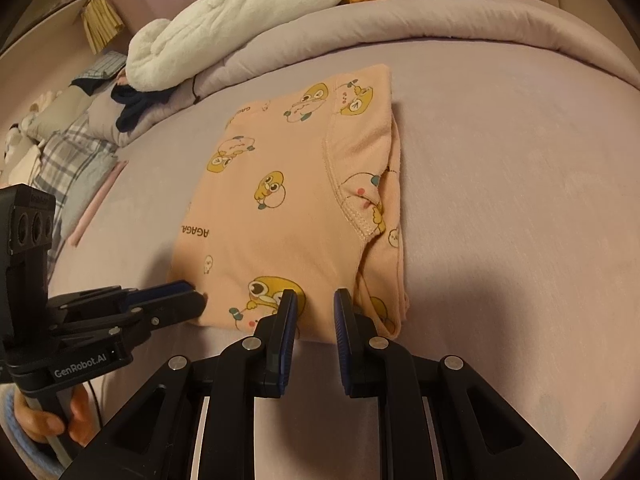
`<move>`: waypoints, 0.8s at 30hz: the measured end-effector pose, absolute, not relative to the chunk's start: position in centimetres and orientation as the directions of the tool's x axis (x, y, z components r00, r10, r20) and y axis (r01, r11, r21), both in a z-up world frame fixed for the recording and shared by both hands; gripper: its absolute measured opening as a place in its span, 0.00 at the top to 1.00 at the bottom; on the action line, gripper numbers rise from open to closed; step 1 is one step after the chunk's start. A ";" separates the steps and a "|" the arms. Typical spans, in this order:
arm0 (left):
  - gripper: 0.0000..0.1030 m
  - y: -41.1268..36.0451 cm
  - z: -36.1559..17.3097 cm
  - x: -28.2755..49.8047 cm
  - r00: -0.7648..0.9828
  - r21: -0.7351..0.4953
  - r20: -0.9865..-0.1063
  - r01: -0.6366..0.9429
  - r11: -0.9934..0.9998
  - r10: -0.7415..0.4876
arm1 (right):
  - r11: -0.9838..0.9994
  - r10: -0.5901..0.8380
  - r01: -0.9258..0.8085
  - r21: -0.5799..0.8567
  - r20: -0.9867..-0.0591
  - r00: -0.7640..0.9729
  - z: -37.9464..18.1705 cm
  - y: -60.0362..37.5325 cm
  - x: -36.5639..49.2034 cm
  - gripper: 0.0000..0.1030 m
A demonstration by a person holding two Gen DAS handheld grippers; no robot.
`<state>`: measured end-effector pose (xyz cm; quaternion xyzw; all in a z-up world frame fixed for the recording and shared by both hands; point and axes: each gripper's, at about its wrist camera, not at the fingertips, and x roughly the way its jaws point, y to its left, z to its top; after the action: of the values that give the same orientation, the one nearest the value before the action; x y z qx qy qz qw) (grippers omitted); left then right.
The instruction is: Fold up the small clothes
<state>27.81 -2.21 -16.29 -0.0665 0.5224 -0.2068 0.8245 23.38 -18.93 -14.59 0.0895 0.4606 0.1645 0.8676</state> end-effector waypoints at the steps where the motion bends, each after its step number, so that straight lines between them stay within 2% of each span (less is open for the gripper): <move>1: 0.82 -2.2 -16.3 27.8 0.369 -0.325 -0.834 0.272 0.906 -0.410 | 0.929 0.370 -0.203 0.310 -0.770 0.520 -14.6 -19.0 23.4 0.84; 24: 0.82 -2.4 -16.3 27.6 0.372 -0.318 -0.836 0.269 0.909 -0.403 | 0.928 0.372 -0.206 0.309 -0.773 0.514 -14.7 -19.1 23.1 0.84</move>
<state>27.59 -2.45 -16.32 -0.0640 0.5223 -0.2035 0.8256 23.15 -19.08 -14.65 0.0890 0.4636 0.1670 0.8656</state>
